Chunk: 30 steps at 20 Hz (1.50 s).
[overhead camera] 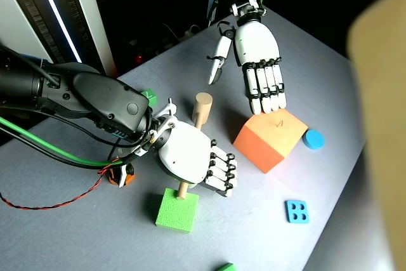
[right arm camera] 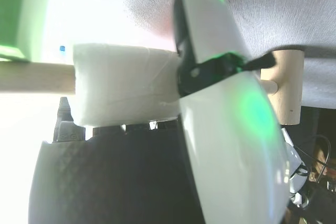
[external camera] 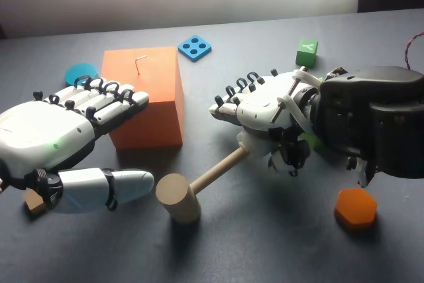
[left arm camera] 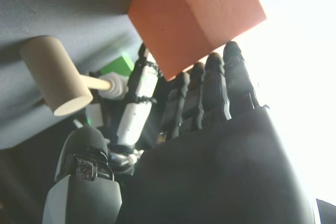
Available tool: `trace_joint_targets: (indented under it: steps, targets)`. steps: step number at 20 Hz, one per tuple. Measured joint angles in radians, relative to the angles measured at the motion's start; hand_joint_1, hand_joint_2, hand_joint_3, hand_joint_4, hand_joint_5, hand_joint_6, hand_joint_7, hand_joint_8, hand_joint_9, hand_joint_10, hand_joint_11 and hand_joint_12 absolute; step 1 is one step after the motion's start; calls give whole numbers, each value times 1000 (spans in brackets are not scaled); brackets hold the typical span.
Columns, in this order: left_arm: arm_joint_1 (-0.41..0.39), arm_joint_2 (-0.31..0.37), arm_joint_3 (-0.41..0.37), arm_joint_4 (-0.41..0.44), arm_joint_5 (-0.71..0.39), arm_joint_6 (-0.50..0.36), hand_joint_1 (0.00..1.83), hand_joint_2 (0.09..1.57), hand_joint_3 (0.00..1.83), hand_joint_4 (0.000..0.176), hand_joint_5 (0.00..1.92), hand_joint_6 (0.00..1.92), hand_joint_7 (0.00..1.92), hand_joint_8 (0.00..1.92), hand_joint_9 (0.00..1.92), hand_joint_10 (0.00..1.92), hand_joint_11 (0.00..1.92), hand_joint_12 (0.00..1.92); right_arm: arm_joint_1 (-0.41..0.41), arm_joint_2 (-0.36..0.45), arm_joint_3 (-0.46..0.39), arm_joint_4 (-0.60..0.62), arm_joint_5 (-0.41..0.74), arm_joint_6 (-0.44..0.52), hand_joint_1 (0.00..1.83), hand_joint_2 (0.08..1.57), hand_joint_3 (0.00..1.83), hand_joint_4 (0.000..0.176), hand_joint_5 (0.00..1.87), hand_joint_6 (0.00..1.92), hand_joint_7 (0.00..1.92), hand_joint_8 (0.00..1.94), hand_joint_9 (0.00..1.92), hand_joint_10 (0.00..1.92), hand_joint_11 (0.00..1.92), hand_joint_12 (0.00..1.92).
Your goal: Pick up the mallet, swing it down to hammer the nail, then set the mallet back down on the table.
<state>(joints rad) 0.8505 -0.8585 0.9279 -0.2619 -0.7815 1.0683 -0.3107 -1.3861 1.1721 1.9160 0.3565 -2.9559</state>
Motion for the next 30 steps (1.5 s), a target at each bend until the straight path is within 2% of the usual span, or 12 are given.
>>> trace_joint_targets:
  steps: [2, 5, 8, 9, 11, 14, 15, 16, 22, 23, 24, 30]
  targets:
    - [0, 0, 0, -1, 0, 0, 0, 1178, 3, 0, 0, 0, 0, 0, 0, 0, 0, 0, 0, 0, 0, 0, 0, 0, 1277, 1048, 0, 0, 304, 92, 383, 103, 330, 140, 0, 987]
    - [0, 0, 0, -2, 0, 0, 0, 1179, 3, 0, 0, 0, 0, 0, 0, 0, 0, 0, 0, 0, 0, 0, 0, 0, 1232, 1044, 0, 0, 546, 160, 597, 280, 334, 822, 0, 1367]
    - [0, 0, 0, -2, 2, 0, 0, 1180, 3, 0, 0, 0, 0, 0, 0, 0, 0, 0, 0, 0, 0, -8, -6, -2, 1150, 1070, 3, 0, 405, 1057, 362, 1397, 305, 1494, 32, 1742]
    - [0, -2, 0, -2, 3, 0, 0, 1178, 2, 0, 0, 0, 0, 0, 0, 0, 0, 0, 1, 0, 0, -8, -7, -2, 1085, 1215, 27, 0, 620, 1370, 328, 1637, 301, 1679, 76, 1866]
    - [-1, -6, 5, -2, 3, 0, 0, 1177, 2, 0, 0, 0, 0, 0, 0, 0, 0, 0, 1, 0, 0, 0, -5, -3, 1051, 1283, 15, 0, 643, 1517, 374, 1895, 357, 1893, 251, 1919]
    - [-1, -6, 5, -4, 5, 0, 0, 1172, 0, 0, 0, 0, 0, 0, 0, 0, 0, 0, 1, 0, 0, -1, -5, -4, 1041, 1300, 2, 0, 636, 1545, 524, 1941, 584, 1921, 504, 1921]
    - [-1, -6, 5, -4, 5, 0, 0, 1176, 1, 0, 0, 0, 0, 0, 0, 0, 0, 0, 1, 1, 0, 0, -5, -4, 1053, 1286, 0, 0, 667, 1517, 649, 1941, 753, 1921, 745, 1921]
    - [-2, -6, 5, -4, 5, 0, 0, 1175, 1, 0, 0, 0, 0, 0, 0, 0, 0, 0, 1, 5, -5, -1, -5, -4, 1021, 1252, 0, 0, 659, 1840, 784, 1941, 933, 1921, 1004, 1921]
    - [-3, -6, 7, -4, 8, 0, 0, 1183, 4, 0, 15, 4, 35, 12, 8, 3, 3, 1, 20, 28, -45, 2, -3, 0, 244, 1554, 43, 0, 1355, 1921, 1577, 1941, 1716, 1921, 1788, 1921]
    - [-7, -6, 7, -4, 11, 0, 0, 1179, 2, 0, 11, 2, 34, 10, 9, 3, 7, 3, 23, 32, -50, -7, -4, -3, 161, 1568, 98, 135, 1428, 1921, 1648, 1941, 1776, 1921, 1851, 1921]
    - [-9, -6, 7, -4, 14, 0, 0, 1180, 2, 0, 14, 3, 35, 10, 10, 4, 5, 2, 24, 36, -57, -5, -2, -4, 96, 1570, 167, 168, 1466, 1921, 1682, 1941, 1795, 1921, 1883, 1921]
    - [-14, -6, 7, -4, 21, 0, 0, 1178, 1, 0, 13, 1, 25, 1, 2, 0, 0, 0, 29, 127, -150, 0, 30, -31, 106, 1571, 227, 176, 1435, 1921, 1666, 1941, 1785, 1921, 1882, 1921]
